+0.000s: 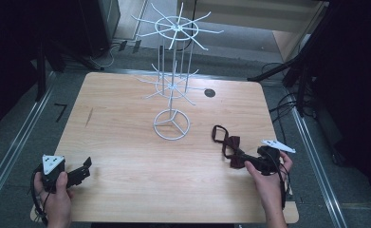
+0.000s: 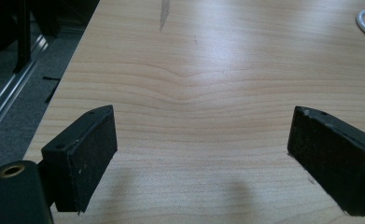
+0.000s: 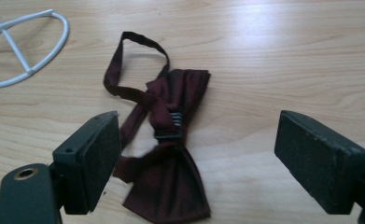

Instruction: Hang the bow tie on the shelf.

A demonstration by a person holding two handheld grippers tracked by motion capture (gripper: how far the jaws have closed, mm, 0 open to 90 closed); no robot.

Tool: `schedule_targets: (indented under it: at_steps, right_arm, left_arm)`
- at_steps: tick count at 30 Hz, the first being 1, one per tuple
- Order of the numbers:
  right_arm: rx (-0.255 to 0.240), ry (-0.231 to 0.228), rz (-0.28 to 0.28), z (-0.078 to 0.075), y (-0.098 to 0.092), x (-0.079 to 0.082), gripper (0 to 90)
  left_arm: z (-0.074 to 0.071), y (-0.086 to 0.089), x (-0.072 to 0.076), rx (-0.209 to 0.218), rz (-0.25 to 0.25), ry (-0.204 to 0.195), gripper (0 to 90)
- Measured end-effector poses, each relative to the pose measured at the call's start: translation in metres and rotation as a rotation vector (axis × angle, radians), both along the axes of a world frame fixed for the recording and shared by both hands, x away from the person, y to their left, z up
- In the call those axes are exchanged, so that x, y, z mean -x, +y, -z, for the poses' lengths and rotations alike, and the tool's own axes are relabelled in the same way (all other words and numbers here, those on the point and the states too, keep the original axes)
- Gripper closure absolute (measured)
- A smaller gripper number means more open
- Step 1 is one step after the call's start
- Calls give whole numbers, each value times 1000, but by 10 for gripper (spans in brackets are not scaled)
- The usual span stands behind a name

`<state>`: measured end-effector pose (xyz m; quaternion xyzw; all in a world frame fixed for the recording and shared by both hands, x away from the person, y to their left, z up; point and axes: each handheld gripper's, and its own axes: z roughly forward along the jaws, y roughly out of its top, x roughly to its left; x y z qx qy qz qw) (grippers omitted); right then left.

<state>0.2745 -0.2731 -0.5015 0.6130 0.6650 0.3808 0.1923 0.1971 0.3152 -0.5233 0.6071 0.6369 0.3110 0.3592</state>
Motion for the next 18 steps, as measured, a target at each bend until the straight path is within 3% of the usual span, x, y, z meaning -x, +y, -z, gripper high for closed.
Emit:
schedule_targets:
  at_steps: [8,18]
  right_arm:
    - [38,65,-28,-1,24,-16,154]
    - [66,192,-50,13,46,-32,137]
  left_arm:
    - [0,0,-1,3,-4,0,90]
    - [0,1,-1,6,-2,0,90]
